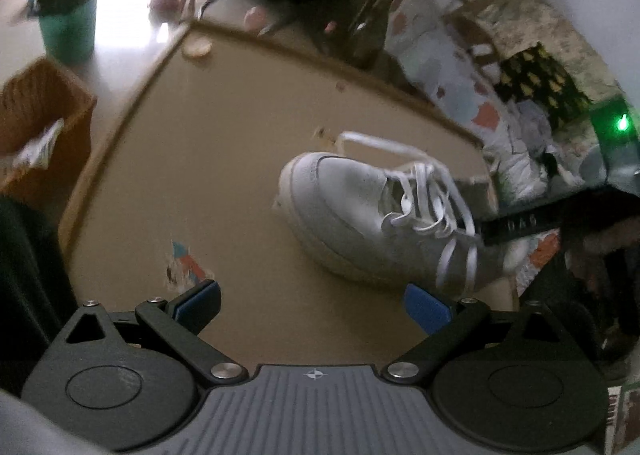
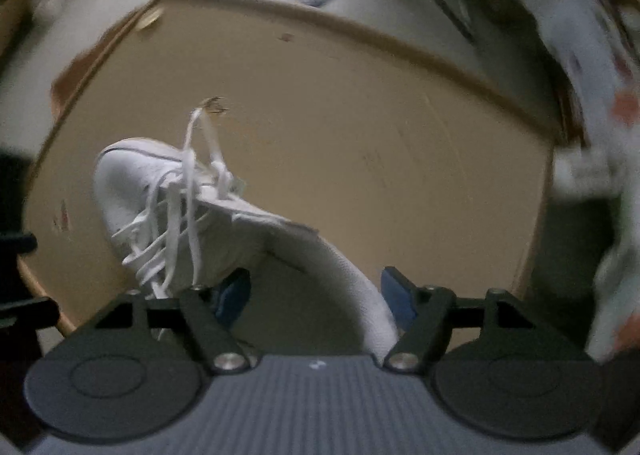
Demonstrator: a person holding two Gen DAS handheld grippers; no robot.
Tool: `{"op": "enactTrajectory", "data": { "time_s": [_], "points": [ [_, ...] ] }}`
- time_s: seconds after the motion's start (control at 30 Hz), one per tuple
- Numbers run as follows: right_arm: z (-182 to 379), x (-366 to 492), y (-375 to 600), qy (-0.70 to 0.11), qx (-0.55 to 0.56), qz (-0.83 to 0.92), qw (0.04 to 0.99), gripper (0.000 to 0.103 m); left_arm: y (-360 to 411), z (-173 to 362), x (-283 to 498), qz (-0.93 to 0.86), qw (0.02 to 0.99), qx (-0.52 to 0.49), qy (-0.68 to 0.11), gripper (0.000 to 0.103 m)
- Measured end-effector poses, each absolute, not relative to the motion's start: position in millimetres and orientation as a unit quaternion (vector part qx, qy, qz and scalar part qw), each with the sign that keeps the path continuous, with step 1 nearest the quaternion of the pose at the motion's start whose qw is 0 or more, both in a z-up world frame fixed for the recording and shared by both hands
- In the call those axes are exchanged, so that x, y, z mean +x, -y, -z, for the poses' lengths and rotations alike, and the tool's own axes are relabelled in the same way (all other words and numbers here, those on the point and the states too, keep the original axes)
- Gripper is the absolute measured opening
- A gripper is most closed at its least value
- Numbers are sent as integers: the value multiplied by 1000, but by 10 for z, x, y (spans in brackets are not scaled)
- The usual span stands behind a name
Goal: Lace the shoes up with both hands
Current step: 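Release the lace with the right gripper and move it back to the sneaker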
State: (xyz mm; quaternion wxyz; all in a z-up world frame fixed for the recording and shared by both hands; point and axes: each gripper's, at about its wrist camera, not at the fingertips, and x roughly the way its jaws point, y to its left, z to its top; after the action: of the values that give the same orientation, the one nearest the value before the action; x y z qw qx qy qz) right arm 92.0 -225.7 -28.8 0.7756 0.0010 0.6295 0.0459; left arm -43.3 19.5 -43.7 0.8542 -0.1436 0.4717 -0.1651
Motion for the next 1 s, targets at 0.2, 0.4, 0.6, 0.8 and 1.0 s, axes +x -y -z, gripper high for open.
{"op": "enactTrajectory", "data": {
  "time_s": [0.2,0.4,0.6,0.8,1.0],
  "points": [
    [337,491,2473,-622,160,23,767,76,-118,261,-549,205,868,-108,-439,99],
    [348,199,2636,-590,282,61,754,77,40,147,-647,250,877,-75,-404,99],
    [427,89,2625,-566,362,80,737,77,117,133,-665,245,885,-53,-391,99],
    [430,360,2404,-560,305,53,768,77,17,103,-640,238,895,-53,-374,93],
    [264,372,2322,-557,133,1,820,75,149,122,-615,281,885,-22,-370,63]
  ]
}}
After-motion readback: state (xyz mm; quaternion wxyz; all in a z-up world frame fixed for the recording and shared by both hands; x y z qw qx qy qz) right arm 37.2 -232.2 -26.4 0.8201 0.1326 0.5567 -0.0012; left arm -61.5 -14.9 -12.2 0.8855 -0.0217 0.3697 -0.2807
